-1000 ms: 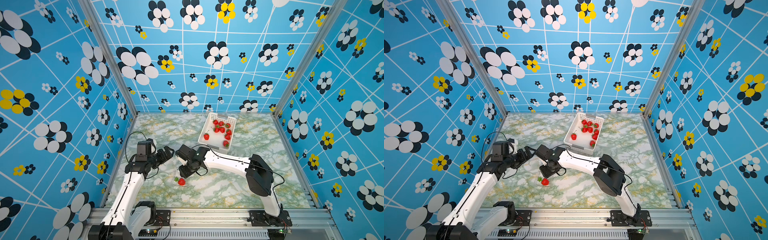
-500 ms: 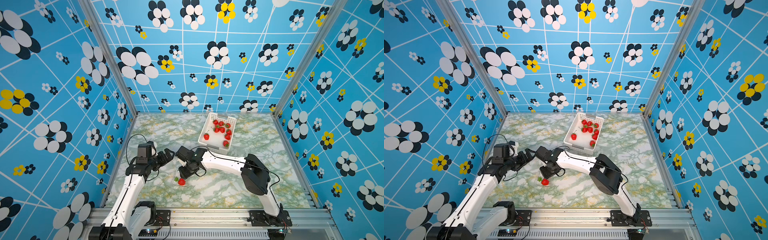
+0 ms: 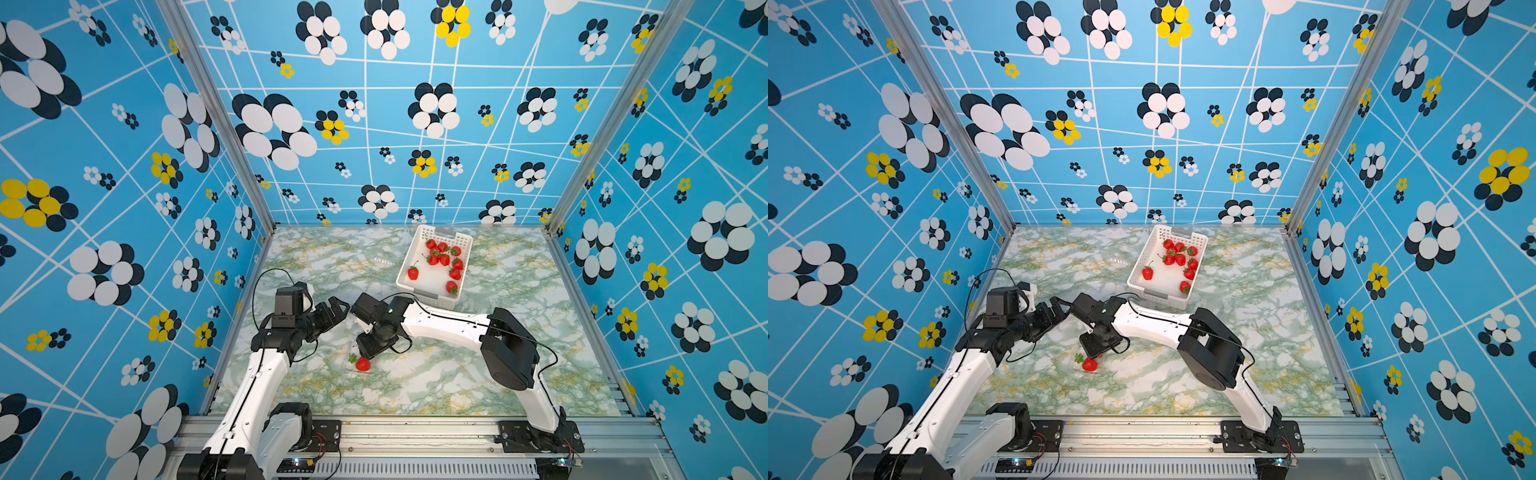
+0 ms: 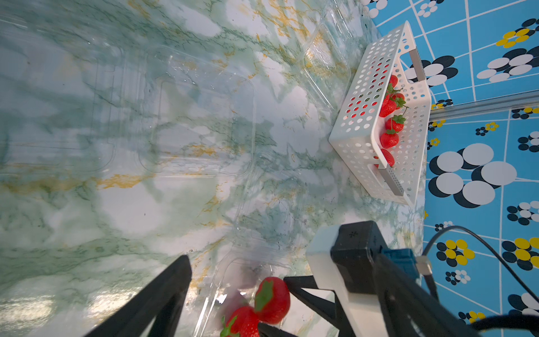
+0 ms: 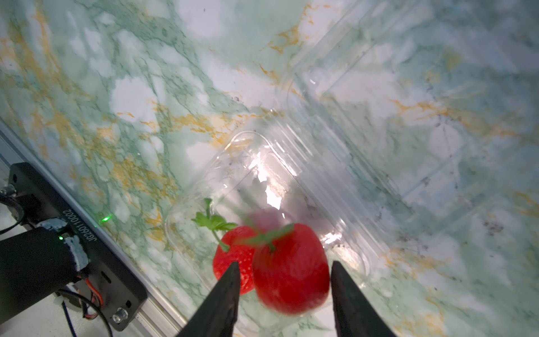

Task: Pack strawberries into containers
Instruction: Place the strawberry in the packing box.

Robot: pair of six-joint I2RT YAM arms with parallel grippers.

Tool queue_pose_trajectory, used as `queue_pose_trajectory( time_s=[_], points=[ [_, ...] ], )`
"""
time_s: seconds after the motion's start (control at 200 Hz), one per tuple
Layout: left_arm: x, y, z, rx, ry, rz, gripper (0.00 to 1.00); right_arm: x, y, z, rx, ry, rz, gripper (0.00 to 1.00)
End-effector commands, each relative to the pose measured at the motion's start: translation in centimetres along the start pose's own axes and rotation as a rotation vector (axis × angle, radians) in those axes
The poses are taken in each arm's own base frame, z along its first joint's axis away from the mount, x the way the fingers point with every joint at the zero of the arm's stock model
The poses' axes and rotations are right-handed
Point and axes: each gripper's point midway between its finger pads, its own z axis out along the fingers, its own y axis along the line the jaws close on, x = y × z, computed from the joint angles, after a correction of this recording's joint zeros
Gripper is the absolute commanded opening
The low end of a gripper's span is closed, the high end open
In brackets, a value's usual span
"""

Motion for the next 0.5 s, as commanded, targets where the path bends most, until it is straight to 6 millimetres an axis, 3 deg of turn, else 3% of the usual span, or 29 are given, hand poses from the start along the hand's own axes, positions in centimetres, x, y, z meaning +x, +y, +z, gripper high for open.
queue_pose_trajectory(
  time_s=[0.0, 0.235, 0.355, 0.495],
  points=[
    [0.0, 0.1, -0.1, 0.010, -0.005, 0.009, 0.99, 0.3, 0.3, 0.5, -0.007, 0.028, 0.006, 0.54],
    [0.0, 0.1, -0.2, 0.010, -0.007, 0.013, 0.98, -0.1, 0.3, -0.6, 0.003, -0.002, -0.005, 0.56],
    [0.0, 0.1, -0.1, 0.008, -0.004, 0.016, 0.98, -0.9, 0.1, -2.9, 0.034, -0.049, -0.023, 0.57],
    [-0.7, -0.9, -0.2, 0.035, -0.013, 0.025, 0.98, -2.3, -1.6, -7.3, 0.091, -0.137, -0.025, 0.57]
  ],
)
